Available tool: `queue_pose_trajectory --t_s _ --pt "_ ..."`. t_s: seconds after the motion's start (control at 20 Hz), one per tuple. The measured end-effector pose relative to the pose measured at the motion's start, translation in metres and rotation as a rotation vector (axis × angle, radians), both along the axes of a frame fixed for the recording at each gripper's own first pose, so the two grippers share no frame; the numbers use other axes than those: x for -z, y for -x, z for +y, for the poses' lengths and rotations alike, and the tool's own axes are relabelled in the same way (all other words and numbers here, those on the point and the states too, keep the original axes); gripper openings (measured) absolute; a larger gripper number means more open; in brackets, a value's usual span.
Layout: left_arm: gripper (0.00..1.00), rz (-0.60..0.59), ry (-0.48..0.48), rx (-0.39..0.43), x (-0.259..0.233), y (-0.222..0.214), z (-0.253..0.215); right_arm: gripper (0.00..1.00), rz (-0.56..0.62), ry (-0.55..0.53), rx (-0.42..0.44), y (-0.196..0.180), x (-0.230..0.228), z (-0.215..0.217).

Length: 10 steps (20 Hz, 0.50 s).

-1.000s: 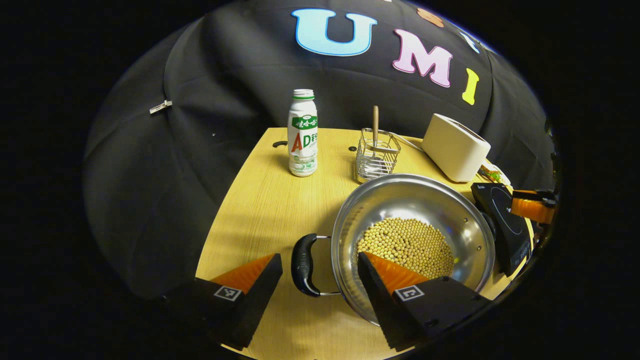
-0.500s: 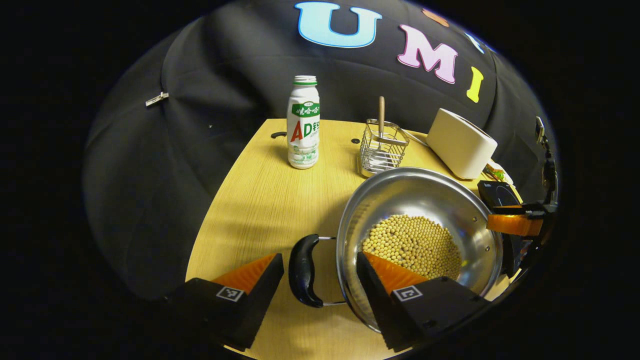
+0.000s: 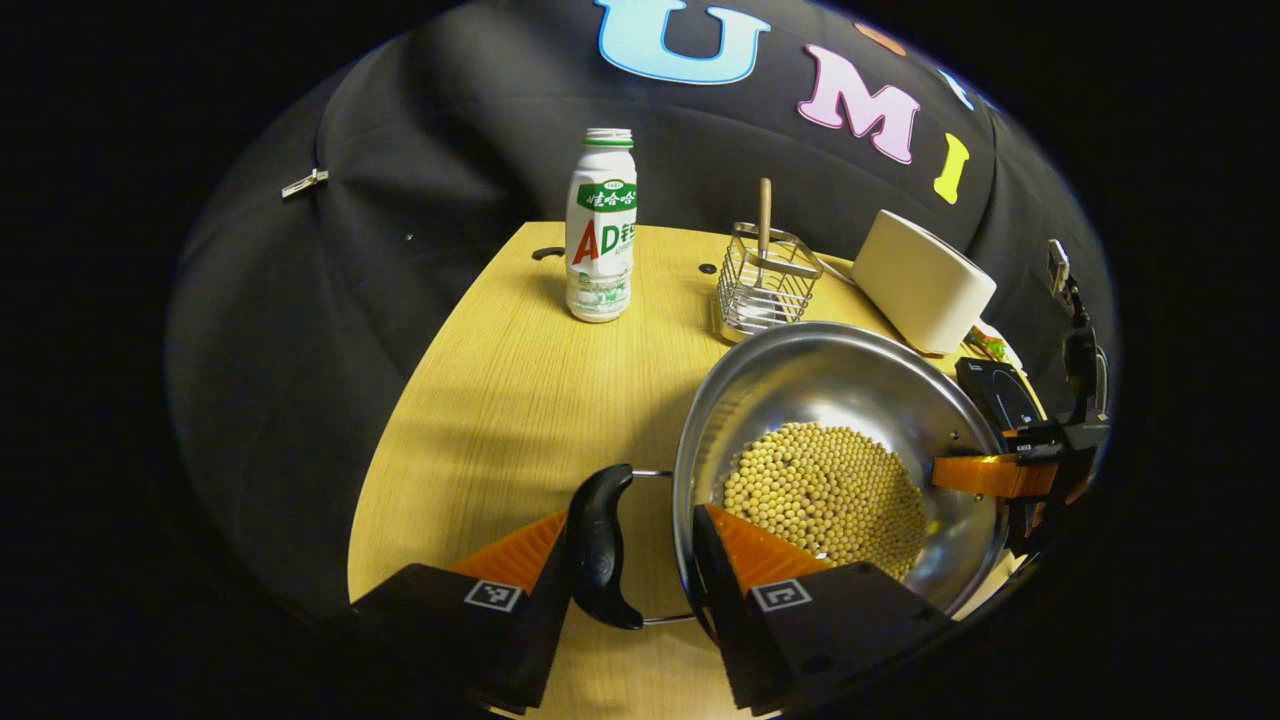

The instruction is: First push the handle of the pot to place it horizontally, then grasp the pot with both hands and set it on the induction cooktop.

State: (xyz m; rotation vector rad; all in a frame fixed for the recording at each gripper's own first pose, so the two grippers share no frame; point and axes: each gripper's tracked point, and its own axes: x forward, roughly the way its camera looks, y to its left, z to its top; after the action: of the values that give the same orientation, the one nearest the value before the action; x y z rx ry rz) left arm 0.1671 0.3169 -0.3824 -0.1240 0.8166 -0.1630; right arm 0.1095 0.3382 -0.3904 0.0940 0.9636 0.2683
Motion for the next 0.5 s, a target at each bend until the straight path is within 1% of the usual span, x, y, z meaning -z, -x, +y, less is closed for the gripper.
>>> queue_pose_trajectory --t_s 0.05,0.1,0.2,0.45,0.5 --pt "0.68 -0.003 0.007 -0.001 -0.0006 0.0001 -0.0003 0.73 0.006 0.018 0.003 0.0001 0.0022 -0.0036" --pt "0.67 0.002 0.010 -0.004 0.0008 0.0028 -0.0006 0.74 0.011 0.017 0.004 -0.0003 0.0047 -0.0026" --pt "0.66 0.004 0.011 -0.026 0.0005 0.0032 0.0000 0.71 0.022 0.017 0.011 -0.0026 0.0029 -0.0037" --pt "0.61 0.015 -0.020 -0.035 -0.0013 0.0075 -0.0002 0.61 0.043 0.018 0.043 -0.0048 0.0021 -0.0059" --pt "0.60 0.016 -0.019 -0.041 -0.0006 0.0081 -0.0013 0.60 0.044 0.022 0.036 -0.0045 0.0022 -0.0059"
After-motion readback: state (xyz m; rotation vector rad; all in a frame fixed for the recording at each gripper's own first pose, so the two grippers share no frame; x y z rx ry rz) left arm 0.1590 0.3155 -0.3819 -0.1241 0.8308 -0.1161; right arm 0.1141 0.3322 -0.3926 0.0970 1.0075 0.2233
